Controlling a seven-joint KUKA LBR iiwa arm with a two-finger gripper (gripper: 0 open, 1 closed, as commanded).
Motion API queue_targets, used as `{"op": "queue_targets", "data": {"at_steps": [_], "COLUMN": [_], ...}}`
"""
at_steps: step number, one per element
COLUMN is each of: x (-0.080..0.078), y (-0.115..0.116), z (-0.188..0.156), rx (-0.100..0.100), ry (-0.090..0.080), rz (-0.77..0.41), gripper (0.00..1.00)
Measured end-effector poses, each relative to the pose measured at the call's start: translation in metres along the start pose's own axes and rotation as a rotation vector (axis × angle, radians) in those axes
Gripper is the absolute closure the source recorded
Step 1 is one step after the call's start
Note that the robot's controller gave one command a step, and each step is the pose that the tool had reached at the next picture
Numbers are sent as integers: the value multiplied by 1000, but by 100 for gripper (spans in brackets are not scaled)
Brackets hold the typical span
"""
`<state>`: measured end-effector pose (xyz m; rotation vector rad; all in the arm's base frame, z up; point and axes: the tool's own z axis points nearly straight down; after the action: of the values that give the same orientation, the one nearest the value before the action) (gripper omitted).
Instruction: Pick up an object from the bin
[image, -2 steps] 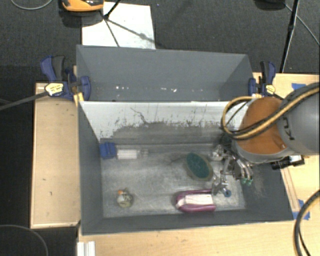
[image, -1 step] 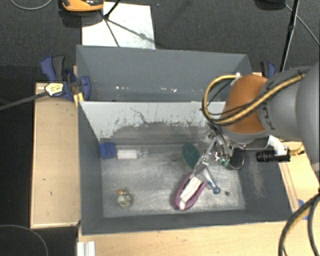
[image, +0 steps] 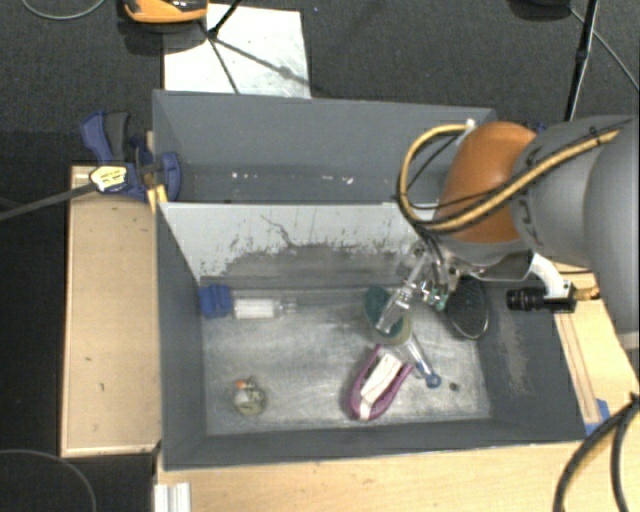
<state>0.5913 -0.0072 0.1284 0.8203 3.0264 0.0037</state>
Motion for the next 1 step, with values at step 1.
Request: {"op": "queue_targets", "data": {"at_steps": [1], "x": [10], "y": [17], "z": [46], "rx": [1], "ry": [1], "rz": [75], "gripper": [0]}}
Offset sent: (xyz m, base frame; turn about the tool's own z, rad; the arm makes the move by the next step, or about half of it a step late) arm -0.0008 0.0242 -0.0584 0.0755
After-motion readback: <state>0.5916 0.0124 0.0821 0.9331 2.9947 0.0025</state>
